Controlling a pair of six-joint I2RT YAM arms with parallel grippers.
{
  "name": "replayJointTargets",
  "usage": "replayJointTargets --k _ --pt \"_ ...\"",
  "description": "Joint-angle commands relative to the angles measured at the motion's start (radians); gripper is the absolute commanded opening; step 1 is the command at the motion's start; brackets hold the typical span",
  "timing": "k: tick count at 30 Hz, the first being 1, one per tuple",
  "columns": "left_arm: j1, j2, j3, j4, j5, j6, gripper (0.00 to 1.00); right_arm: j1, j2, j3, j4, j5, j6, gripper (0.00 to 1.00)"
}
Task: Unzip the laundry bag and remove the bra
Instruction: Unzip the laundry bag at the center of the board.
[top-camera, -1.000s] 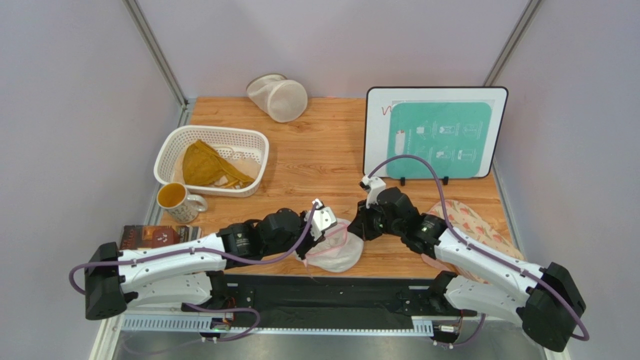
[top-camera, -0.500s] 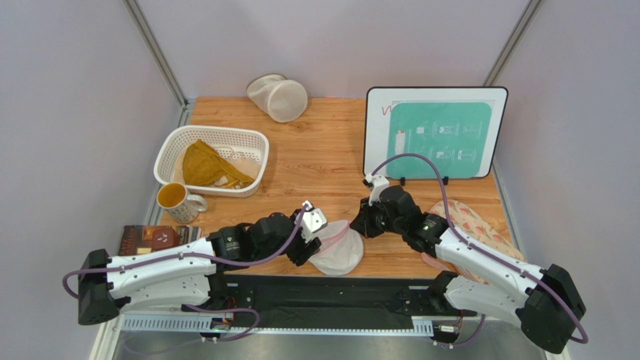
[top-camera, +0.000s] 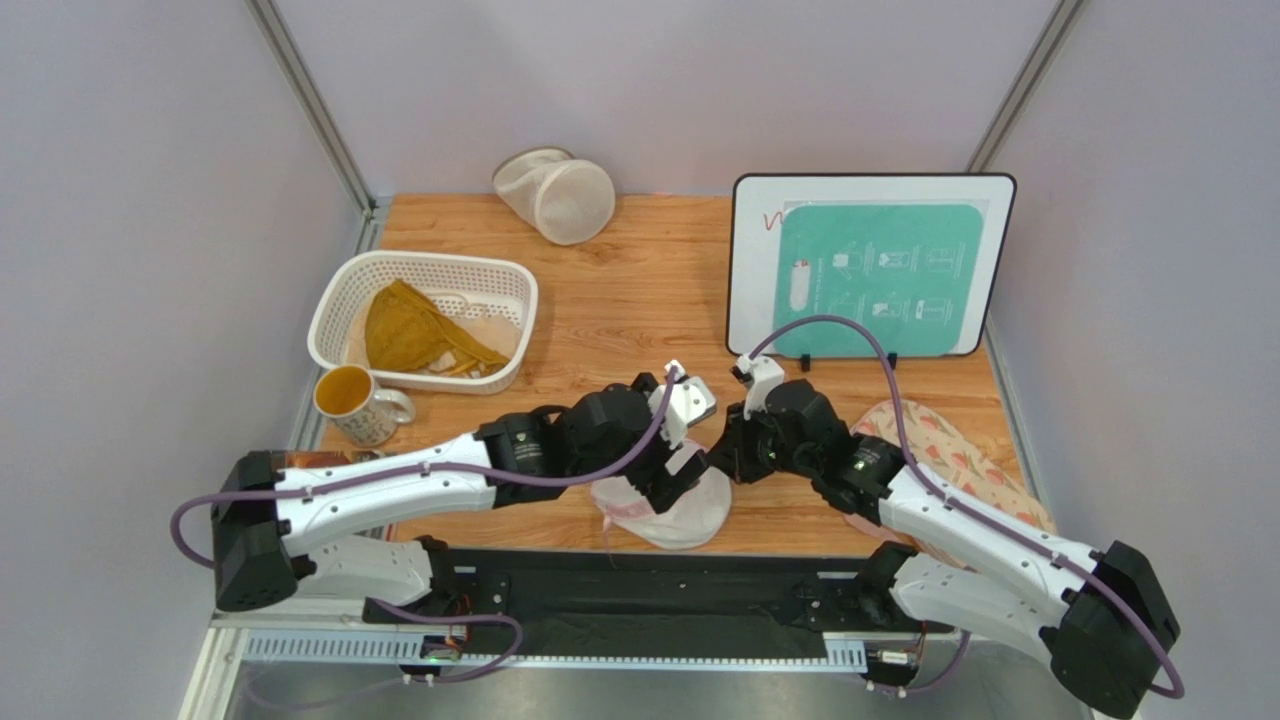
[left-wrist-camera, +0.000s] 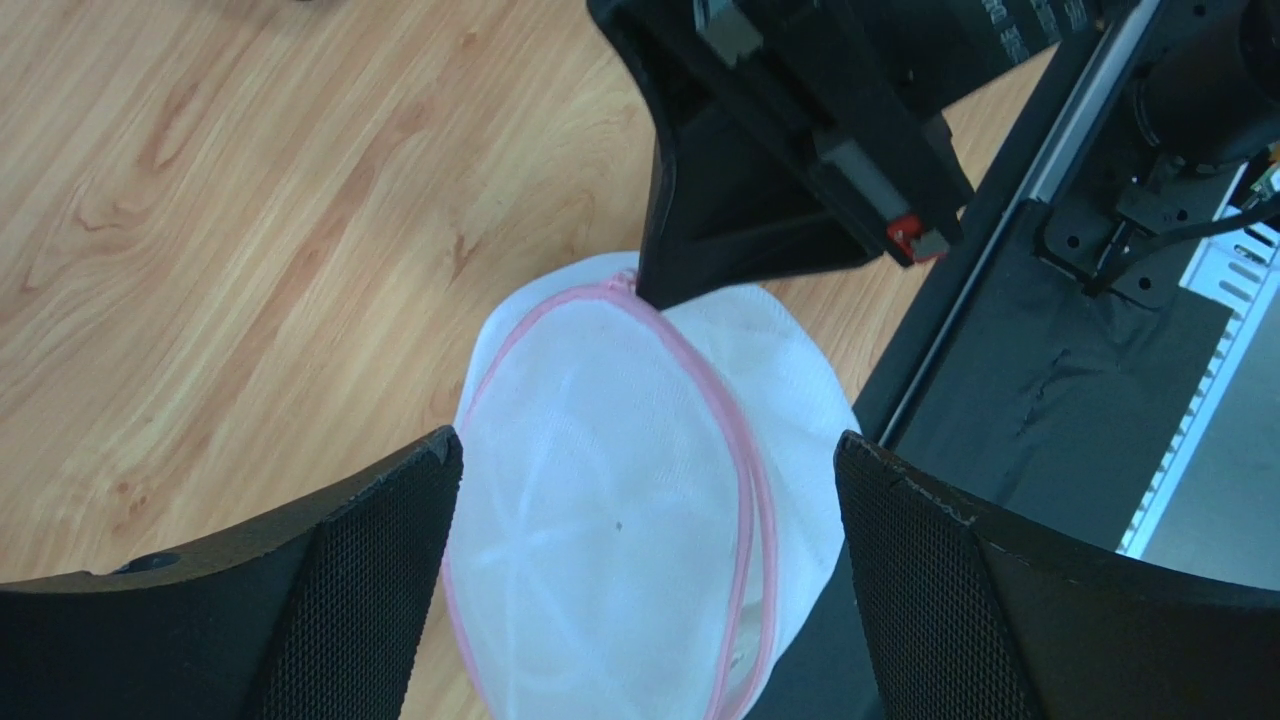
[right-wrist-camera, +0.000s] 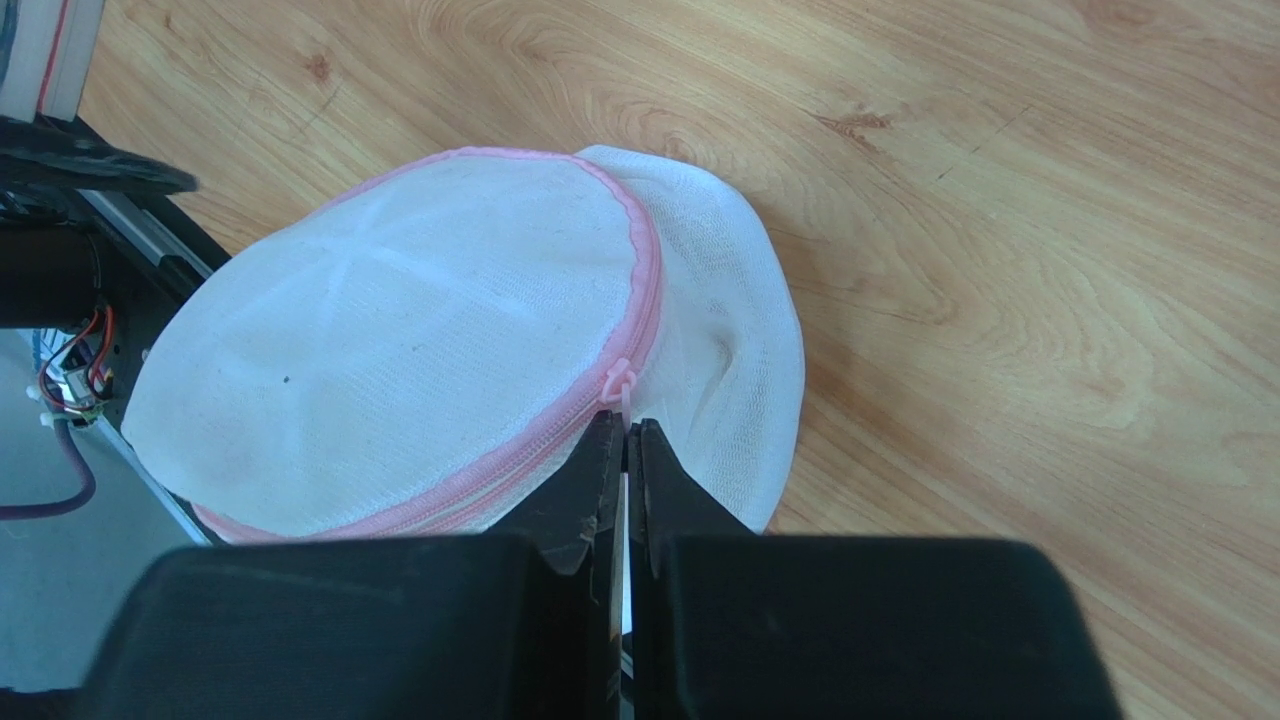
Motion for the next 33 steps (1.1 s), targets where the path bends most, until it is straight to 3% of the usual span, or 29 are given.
replayJointTargets --k 1,11,13,16,17,19,20,21,33 --pt "-0.005 0.118 0.087 0.012 0.036 -0.013 0.98 0.007 -0.033 -0.010 0.016 0.012 0.001 0.00" --pt "-0.005 0.222 0.096 0.026 0.001 -0.038 0.98 0.005 -0.047 -0.019 0.016 0.008 -0.004 0.00" --pt "-0.005 0.235 0.090 0.027 -0.011 -0.042 0.94 0.005 -0.049 -0.022 0.016 0.005 -0.002 0.00" --pt "-0.005 0.245 0.084 0.026 -0.019 -0.045 0.55 0.005 -0.055 -0.023 0.016 0.003 -0.001 0.00" --pt "-0.005 0.247 0.082 0.024 -0.022 -0.045 0.35 0.005 -0.057 -0.025 0.018 0.001 0.001 0.00" --pt "-0.005 0.245 0.073 0.024 -0.022 -0.047 0.22 0.007 -0.060 -0.025 0.016 0.000 0.001 0.00" --pt "-0.005 0.244 0.065 0.026 -0.022 -0.047 0.08 0.005 -0.060 -0.022 0.015 0.001 -0.001 0.00" --pt "-0.005 0.238 0.062 0.026 -0.021 -0.039 0.00 0.005 -0.060 -0.022 0.010 0.006 0.001 0.00" --pt "-0.017 0.039 -0.085 0.087 0.031 0.077 0.00 -0.016 -0.029 -0.008 0.001 0.023 -0.021 0.00"
